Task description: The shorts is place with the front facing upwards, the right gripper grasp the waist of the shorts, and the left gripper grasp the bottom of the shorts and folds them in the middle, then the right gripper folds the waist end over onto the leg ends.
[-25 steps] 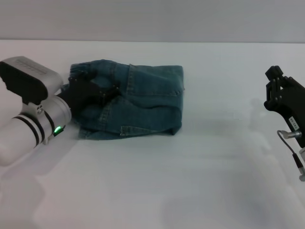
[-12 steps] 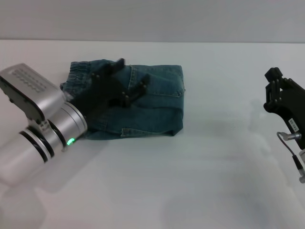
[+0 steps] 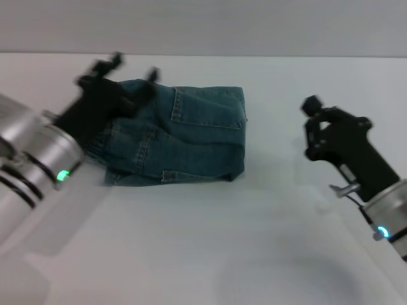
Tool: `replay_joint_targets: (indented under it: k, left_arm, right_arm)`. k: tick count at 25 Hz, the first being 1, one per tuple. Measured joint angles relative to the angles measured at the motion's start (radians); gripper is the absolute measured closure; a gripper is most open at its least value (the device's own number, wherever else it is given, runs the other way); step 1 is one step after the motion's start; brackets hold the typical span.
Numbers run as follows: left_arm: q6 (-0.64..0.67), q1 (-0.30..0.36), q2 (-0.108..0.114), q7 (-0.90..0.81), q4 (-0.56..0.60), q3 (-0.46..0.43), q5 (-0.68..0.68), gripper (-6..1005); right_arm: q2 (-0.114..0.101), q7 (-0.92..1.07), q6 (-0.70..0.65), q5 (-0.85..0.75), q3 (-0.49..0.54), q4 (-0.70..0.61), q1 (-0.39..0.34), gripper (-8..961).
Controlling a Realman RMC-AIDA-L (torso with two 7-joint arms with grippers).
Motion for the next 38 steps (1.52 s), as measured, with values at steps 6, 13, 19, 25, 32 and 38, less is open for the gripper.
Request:
replay_joint_targets:
  k: [6, 13, 19, 25, 32, 38]
  left_arm:
    - [-0.042, -0.027, 0.001, 0.098, 0.118, -0.028, -0.137, 231]
    - [-0.072, -0.002, 0.006, 0.119, 0.177, -0.062, -0.165, 230]
    - [-0.075, -0.009, 0.003, 0.125, 0.239, -0.116, -0.167, 231]
    - [-0.078, -0.003, -0.001, 0.123, 0.239, -0.11, -0.167, 230]
    - [-0.078, -0.004, -0.002, 0.115, 0.241, -0.089, -0.168, 230]
    - [-0.068, -0.012, -0.002, 0.114, 0.239, -0.081, -0.167, 230]
  right_arm:
    - [0.01, -0.034, 0.055, 0.077, 0.022, 0.006, 0.013, 955]
    - [0.002, -0.041, 0.078, 0.198, 0.018, 0.0, 0.03, 955]
    - [0.003, -0.042, 0.151, 0.196, -0.055, -0.002, 0.117, 954]
    - [0.007, -0.036, 0.265, 0.194, -0.073, -0.008, 0.225, 955]
    - [0.007, -0.031, 0.331, 0.194, -0.073, 0.009, 0.257, 955]
    - [0.006, -0.032, 0.32, 0.095, -0.095, 0.012, 0.258, 954]
